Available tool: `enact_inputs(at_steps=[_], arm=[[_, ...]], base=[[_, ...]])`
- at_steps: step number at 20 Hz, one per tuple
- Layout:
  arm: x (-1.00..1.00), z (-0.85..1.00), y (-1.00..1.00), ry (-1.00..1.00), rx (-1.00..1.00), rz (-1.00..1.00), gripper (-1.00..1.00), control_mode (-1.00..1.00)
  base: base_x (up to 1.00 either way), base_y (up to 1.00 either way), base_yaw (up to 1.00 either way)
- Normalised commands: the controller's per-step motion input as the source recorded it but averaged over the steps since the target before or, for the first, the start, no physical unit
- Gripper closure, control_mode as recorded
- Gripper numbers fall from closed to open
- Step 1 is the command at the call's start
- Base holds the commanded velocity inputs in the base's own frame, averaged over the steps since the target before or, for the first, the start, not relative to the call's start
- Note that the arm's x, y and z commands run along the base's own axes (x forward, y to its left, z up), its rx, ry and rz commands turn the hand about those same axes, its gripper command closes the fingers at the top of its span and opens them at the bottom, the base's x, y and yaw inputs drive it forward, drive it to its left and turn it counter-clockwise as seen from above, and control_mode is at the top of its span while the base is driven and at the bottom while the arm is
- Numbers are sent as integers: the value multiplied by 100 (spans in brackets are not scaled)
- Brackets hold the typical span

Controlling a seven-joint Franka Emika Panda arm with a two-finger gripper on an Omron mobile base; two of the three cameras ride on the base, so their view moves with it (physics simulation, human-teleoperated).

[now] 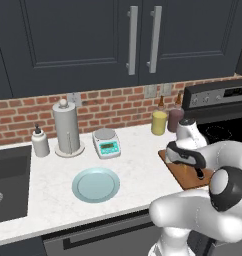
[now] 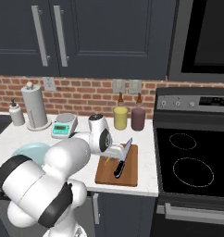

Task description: Pick up the knife from the drawer and place it on the cutting board. Then place the meat from the plate to the cutting board.

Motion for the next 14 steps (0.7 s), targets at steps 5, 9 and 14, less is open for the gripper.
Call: enact_inputs(at_steps=[5,9,14], arm=[[10,-1,-2,0,0,0,-100,-100],[-14,11,0,-5,0,0,-100,-100],[-82,88,0,-50,2,-1,-100,-100]], base=[[0,0,0],[0,0,0],[0,0,0]])
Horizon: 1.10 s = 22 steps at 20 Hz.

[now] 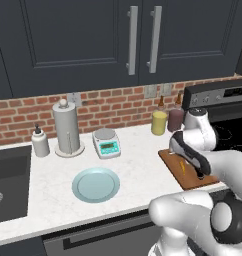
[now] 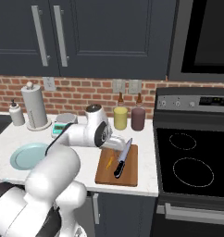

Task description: Pick up the knife from the drawer and place it on the cutting board. Then place the meat from the plate to the cutting board.

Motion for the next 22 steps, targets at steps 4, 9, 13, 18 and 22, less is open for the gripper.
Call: enact_inputs(at_steps=[4,9,13,18,22], arm=[[-100,100,0,-71,0,-3,-100,-100],[-100,100,-10,-79,3,-1,-100,-100],[-100,100,-13,-76,2,-2,-100,-100],[-100,100,-15,-74,6,-1,-100,-100],[-42,40,-20,-38,16,-1,-100,-100]], base=[[0,0,0],[0,0,0],[0,0,0],[0,0,0],[0,0,0]])
